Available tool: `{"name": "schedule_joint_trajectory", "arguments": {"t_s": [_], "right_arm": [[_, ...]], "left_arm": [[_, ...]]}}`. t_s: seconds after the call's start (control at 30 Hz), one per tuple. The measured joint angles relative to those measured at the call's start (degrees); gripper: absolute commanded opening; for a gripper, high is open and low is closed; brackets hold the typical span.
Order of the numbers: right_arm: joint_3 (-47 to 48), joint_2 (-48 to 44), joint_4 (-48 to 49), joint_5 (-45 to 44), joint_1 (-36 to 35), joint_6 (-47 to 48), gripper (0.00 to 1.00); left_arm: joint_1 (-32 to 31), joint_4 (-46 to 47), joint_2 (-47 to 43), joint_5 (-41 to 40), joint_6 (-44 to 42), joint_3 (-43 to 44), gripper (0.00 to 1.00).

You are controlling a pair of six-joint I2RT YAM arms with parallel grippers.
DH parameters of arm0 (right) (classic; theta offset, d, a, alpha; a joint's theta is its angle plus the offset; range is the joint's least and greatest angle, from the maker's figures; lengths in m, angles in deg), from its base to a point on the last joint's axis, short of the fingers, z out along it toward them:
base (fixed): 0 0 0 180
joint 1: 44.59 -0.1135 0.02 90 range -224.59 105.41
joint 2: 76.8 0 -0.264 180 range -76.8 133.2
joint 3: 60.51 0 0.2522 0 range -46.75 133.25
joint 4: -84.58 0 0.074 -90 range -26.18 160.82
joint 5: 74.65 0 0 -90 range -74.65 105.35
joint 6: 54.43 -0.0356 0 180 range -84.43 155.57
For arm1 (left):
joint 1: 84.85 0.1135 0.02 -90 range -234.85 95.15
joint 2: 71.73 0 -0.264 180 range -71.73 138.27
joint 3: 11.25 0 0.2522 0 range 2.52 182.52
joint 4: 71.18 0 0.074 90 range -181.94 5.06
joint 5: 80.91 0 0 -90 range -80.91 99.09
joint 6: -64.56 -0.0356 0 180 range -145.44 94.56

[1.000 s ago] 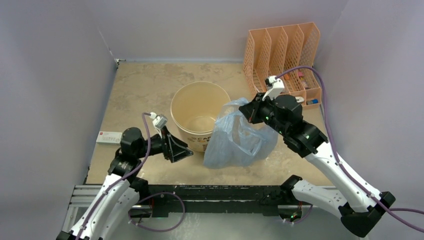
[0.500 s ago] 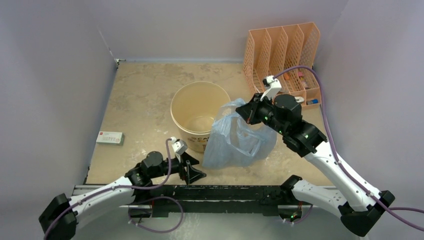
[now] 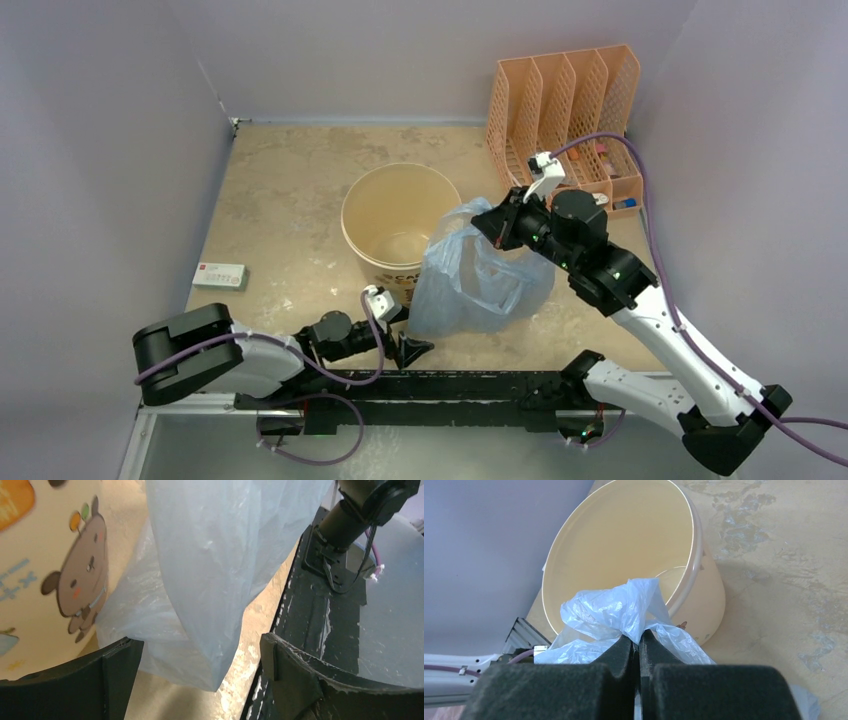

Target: Put the trash bags into the trash bin

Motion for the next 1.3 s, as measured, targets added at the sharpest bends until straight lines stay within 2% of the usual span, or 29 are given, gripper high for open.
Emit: {"name": "schedule_joint_trajectory", "arguments": {"t_s": [0.1, 0.33, 0.4, 0.47, 0.57, 0.7, 0.83, 0.9, 1.07, 1.3], "right_arm": [[0.0, -0.59, -0.02, 0.24, 0.0, -0.02, 0.0], [0.0, -1.18, 0.0, 0.46, 0.0, -0.07, 0.0], [0.0, -1.18, -0.02, 0.44, 0.0, -0.07, 0.0], [0.0, -1.22, -0.02, 0.46, 0.0, -0.22, 0.0], [0.0, -1.33, -0.04, 0.44, 0.0, -0.26, 0.0], [0.13, -2.1, -0.87, -0.46, 0.0, -0.26, 0.0], [0.44, -3.48, -1.68, -4.17, 0.0, -0.31, 0.0], [0.9, -4.09, -2.34, -6.1, 0.0, -0.44, 0.0], [1.68, -4.44, -3.37, -10.16, 0.0, -1.38, 0.0], [1.73, -4.72, -4.35, -16.74, 0.0, -3.78, 0.0]], "left_arm": [[-0.5, 3.61, 1.22, -1.77, -0.83, 0.02, 0.78], [-0.5, 7.3, 5.16, -2.05, -1.97, 3.1, 0.68], [-0.52, 8.52, 7.17, -1.46, -1.99, 3.85, 0.58], [-0.52, 9.84, 9.14, -1.11, -1.86, 4.39, 0.4], [-0.52, 10.25, 11.04, -0.2, -1.81, 5.66, 0.19], [-0.52, 7.17, 10.69, 2.32, -1.95, 8.83, 0.07], [-0.55, -2.4, 3.74, 3.5, -1.64, 12.11, 0.04], [-0.55, -9.09, -2.82, 3.19, -1.11, 13.09, 0.03], [-0.55, -32.09, -17.94, 1.03, 0.11, 19.76, 0.03], [-0.55, -60.65, -21.62, 0.42, -0.13, 31.93, 0.1]]}}
